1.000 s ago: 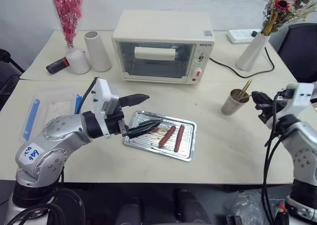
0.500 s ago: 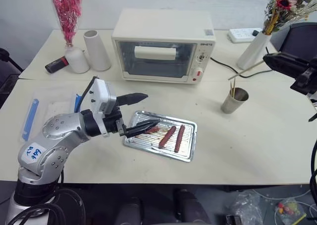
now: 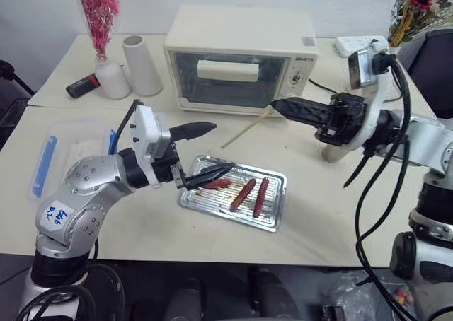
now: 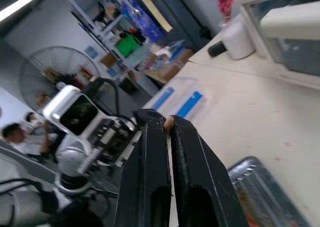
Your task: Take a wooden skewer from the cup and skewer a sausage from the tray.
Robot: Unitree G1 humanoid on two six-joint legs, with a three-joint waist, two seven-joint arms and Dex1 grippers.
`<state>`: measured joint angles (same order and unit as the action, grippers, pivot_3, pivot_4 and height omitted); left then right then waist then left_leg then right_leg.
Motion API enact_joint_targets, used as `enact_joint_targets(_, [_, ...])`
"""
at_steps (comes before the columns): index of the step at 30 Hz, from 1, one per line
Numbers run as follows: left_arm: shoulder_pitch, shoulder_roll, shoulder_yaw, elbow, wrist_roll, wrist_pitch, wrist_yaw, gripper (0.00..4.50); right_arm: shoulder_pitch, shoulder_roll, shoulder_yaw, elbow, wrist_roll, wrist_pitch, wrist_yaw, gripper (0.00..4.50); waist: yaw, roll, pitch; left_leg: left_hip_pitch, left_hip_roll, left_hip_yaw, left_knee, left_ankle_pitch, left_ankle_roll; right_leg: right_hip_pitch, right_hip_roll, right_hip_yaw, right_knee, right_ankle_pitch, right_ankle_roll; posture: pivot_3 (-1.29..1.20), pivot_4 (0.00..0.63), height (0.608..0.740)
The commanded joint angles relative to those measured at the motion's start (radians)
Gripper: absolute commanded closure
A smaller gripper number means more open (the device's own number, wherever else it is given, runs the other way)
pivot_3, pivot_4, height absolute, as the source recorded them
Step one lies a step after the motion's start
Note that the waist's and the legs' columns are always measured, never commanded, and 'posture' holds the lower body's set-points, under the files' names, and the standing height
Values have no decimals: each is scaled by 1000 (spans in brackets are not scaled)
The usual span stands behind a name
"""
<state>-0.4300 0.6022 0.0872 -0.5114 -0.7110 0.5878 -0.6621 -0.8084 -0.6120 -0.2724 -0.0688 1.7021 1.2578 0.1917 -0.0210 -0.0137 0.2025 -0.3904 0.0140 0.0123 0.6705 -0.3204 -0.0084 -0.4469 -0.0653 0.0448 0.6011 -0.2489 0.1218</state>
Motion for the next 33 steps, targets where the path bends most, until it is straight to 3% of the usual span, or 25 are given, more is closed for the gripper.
enact_joint_targets(1, [-34, -23, 4, -10, 11, -18, 30, 0, 19, -10, 9, -8, 144, -57, -80, 4450, 2, 0, 0, 0, 0, 0, 0, 0, 1, 0, 0, 0, -1, 0, 0, 0, 150, 740])
enact_joint_targets(6, [-63, -77, -31, 8, 50, -36, 61, 0, 36, -31, 42, -28, 257, -110, -133, 4450, -1, 0, 0, 0, -1, 1, 0, -1, 2, 0, 0, 0, -1, 0, 1, 0, 150, 740])
enact_joint_targets(13, [-91, -131, -40, 4, 50, -33, 79, 0, 57, -37, 67, -47, 270, -149, -148, 4450, -7, 0, 0, 1, 0, 1, 2, 0, 3, 1, 2, 1, 2, 1, 1, 0, 150, 740])
enact_joint_targets(19, [-93, -144, -37, -9, 35, -19, 79, 1444, 63, -39, 78, -50, 270, -173, -164, 4500, -6, 0, 0, 1, 0, 1, 7, 0, 3, 1, 3, 1, 4, 1, 1, 0, 150, 740])
enact_joint_targets(25, [-89, -149, -34, -10, 34, -14, 83, 1444, 58, -33, 87, -58, 270, -191, -172, 4500, -6, 0, 0, 1, 0, 1, 10, 0, 3, 1, 2, 2, 4, 1, 1, 0, 150, 740])
enact_joint_targets(28, [-88, -160, -31, -8, 26, -19, 84, 1948, 48, -20, 88, -62, 270, -203, -185, 4500, -6, 0, 0, 1, 0, 1, 10, 0, 3, 1, 2, 3, 5, 1, 1, 0, 150, 740])
enact_joint_targets(33, [-90, -163, -33, -6, 28, -20, 80, 3461, 45, -16, 91, -66, 270, -213, -192, 4500, -6, 0, 0, 1, 0, 1, 10, 0, 3, 1, 3, 3, 5, 1, 1, 0, 150, 740])
